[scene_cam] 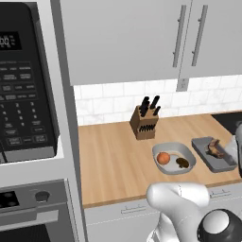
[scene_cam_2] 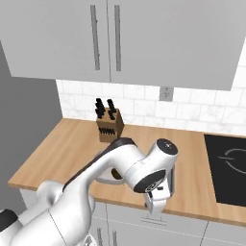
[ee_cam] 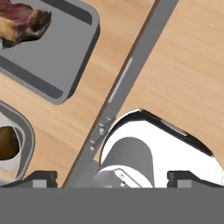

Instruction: Take the meat container that has the steak and place it on the second highest rack of the freezer. Then take the vegetable container that has the mushroom and onion and place it on the highest rack of the freezer.

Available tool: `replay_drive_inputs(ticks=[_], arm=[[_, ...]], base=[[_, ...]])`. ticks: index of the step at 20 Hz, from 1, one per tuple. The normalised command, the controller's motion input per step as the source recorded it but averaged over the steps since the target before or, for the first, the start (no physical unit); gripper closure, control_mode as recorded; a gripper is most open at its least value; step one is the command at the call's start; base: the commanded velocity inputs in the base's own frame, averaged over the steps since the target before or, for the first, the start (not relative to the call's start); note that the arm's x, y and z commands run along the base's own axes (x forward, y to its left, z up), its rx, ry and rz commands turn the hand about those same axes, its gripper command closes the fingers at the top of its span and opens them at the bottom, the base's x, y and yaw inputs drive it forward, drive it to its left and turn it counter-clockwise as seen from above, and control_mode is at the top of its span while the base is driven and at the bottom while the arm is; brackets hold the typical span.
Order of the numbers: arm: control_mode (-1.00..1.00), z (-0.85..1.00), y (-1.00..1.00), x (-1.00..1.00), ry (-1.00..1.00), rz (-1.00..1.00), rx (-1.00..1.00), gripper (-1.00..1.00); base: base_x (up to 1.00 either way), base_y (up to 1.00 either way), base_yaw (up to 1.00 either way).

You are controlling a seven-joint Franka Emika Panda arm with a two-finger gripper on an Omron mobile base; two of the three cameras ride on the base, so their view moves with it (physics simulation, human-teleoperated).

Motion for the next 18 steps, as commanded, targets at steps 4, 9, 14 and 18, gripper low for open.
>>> replay_drive_inputs(ticks=[4, 9, 14, 18], arm=[[-1.0, -0.23, -0.05, 0.27, 0.05, -0.06, 0.0, -1.0], [-1.0, -0.28, -0.24, 0.43, 0.06, -0.11, 0.0, -1.0], [-1.0, -0.1, -0.12, 0.17, 0.02, -0.14, 0.02, -1.0], [-1.0, -0.09, -0.08, 0.01, 0.02, -0.06, 0.04, -1.0]], base=[[0.0, 0.0, 0.0], [0.0, 0.0, 0.0], [0.0, 0.0, 0.0], [0.0, 0.0, 0.0]])
